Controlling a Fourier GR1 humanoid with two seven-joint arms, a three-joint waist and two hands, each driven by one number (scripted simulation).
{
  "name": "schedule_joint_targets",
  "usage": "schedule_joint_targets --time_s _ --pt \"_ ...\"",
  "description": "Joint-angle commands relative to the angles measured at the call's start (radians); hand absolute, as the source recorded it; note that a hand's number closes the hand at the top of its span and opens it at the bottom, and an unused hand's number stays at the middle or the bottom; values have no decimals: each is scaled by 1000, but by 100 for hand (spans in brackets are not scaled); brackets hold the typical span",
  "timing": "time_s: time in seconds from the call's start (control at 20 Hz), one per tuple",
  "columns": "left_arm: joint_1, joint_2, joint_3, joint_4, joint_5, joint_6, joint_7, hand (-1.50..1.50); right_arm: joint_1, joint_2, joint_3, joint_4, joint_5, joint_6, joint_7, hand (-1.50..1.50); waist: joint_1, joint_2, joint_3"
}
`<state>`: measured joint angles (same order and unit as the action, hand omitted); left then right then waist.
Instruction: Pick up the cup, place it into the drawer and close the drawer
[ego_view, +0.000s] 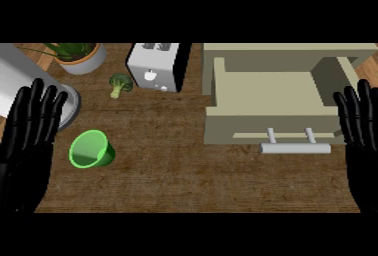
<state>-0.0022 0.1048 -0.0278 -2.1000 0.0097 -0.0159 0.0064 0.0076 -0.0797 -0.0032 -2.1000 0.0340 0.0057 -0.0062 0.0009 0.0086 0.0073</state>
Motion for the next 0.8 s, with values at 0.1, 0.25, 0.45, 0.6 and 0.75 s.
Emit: schedule_joint_targets --time_s 0.1,0.25,0.45,0.6,0.75 --pt "35 99 118 -12 201 -173 -25 -150 -22 17 7 28 1 1 -34 -150 3 -9 -8" --pt "75 204 227 68 382 -360 -133 -150 -78 -32 -68 7 -77 31 16 -150 7 -9 -9" --pt "109 133 248 199 537 -304 24 -150 -41 -49 39 27 -76 103 127 -150 5 -8 -8" --pt "36 173 299 351 564 -372 -16 -150 -145 -54 11 118 -92 104 148 -150 3 -7 -8" --pt "21 160 278 417 500 -383 -35 -150 -226 -35 -3 218 -79 86 118 -150 5 -7 -8"
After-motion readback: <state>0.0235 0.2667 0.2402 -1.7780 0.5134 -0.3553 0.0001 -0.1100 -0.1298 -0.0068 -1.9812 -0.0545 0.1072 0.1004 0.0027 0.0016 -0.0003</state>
